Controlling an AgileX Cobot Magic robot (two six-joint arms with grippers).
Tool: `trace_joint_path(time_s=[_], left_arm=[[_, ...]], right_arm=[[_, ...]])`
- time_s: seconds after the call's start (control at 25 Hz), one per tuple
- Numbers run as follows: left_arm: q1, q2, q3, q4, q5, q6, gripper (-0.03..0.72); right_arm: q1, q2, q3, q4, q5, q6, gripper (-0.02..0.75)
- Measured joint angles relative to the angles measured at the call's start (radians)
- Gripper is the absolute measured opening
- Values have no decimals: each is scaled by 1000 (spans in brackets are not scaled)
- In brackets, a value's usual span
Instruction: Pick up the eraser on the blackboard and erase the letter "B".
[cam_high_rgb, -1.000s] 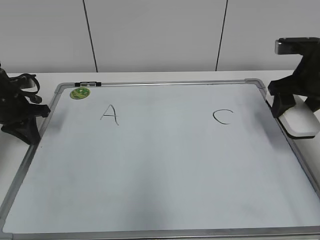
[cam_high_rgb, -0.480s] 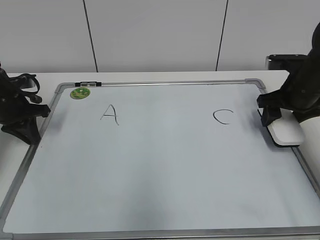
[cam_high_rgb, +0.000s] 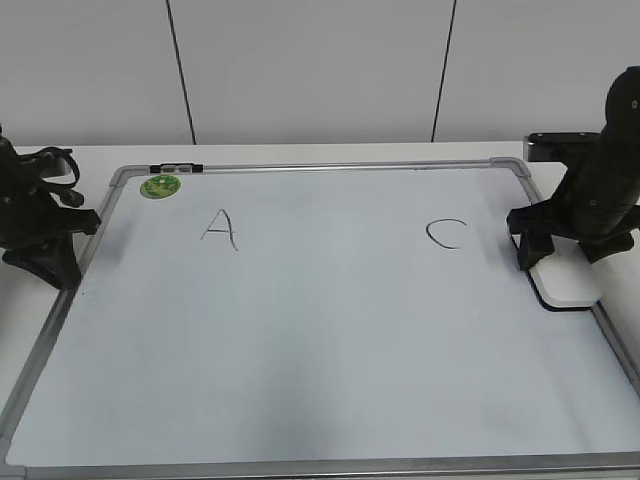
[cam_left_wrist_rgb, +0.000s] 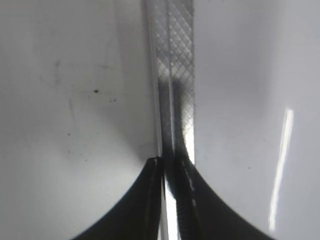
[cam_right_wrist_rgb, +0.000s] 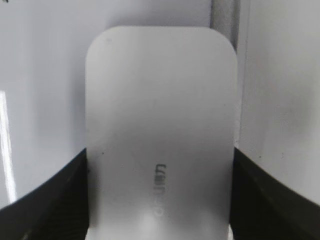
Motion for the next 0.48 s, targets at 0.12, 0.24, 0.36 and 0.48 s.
trace_joint_path(time_s=[0.12, 0.24, 0.36, 0.48], left_arm=[[0, 0, 0, 0, 0, 0, 56], [0, 0, 0, 0, 0, 0, 57], [0, 0, 0, 0, 0, 0, 61], [0, 0, 0, 0, 0, 0, 73]], right_arm=[[0, 2, 0, 2, -7, 1, 574], [0, -2, -4, 2, -1, 2, 618], [0, -17, -55, 4, 67, 2, 627], [0, -44, -147, -4, 169, 2, 627]])
